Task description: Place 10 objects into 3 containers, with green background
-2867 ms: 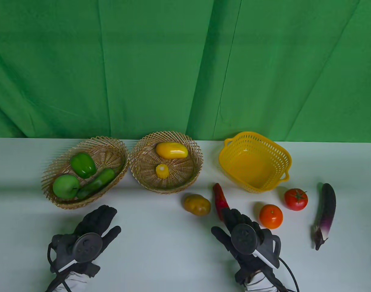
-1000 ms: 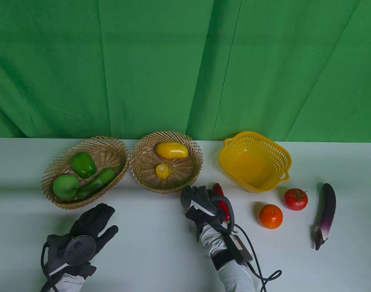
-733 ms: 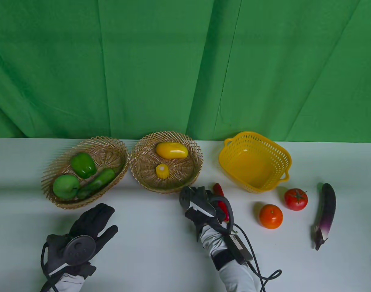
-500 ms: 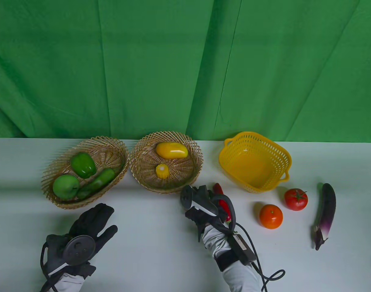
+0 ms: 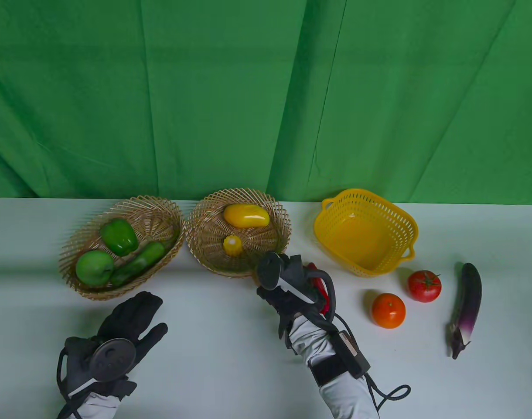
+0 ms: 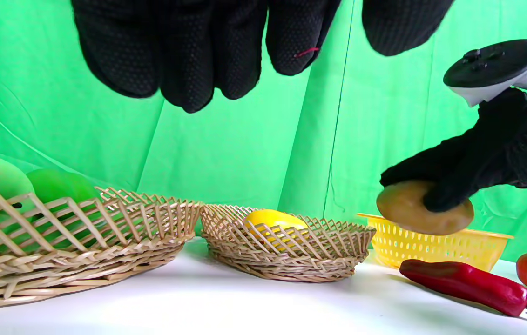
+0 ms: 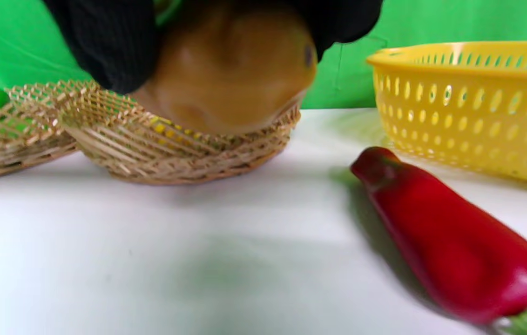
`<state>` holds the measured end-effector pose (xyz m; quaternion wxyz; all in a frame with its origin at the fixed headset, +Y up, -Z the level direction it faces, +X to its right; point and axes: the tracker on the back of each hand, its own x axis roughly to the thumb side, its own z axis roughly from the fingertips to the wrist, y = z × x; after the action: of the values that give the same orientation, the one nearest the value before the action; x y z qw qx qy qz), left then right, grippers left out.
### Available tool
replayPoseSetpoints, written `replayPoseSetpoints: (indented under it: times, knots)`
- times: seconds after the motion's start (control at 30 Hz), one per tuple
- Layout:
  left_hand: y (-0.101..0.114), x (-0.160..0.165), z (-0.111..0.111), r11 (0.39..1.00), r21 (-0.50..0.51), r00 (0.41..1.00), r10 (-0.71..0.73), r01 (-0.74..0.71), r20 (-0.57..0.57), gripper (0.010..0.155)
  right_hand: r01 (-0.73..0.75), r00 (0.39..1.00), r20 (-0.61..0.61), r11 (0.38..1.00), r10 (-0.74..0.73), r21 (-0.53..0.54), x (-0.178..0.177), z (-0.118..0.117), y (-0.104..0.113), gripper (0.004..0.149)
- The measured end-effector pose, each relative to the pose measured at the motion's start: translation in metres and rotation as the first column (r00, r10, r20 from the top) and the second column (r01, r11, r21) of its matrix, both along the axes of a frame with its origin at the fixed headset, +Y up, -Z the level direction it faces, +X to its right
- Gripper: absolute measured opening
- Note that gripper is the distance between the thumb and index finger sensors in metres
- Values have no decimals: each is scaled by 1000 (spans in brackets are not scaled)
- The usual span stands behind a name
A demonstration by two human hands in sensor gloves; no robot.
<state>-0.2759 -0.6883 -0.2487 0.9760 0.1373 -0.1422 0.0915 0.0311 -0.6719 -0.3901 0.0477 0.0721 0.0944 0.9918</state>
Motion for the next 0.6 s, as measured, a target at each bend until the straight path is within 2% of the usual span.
replayPoseSetpoints:
  times: [0.3,0.6]
  knots:
    - [0,0,0,1000,1,1000,-4,4,2,65,102,993,56,989,-108,106,-12,-18,17,83]
    - [0,0,0,1000,3,1000,-6,6,-2,65,184,978,70,974,-194,130,-28,-39,6,81]
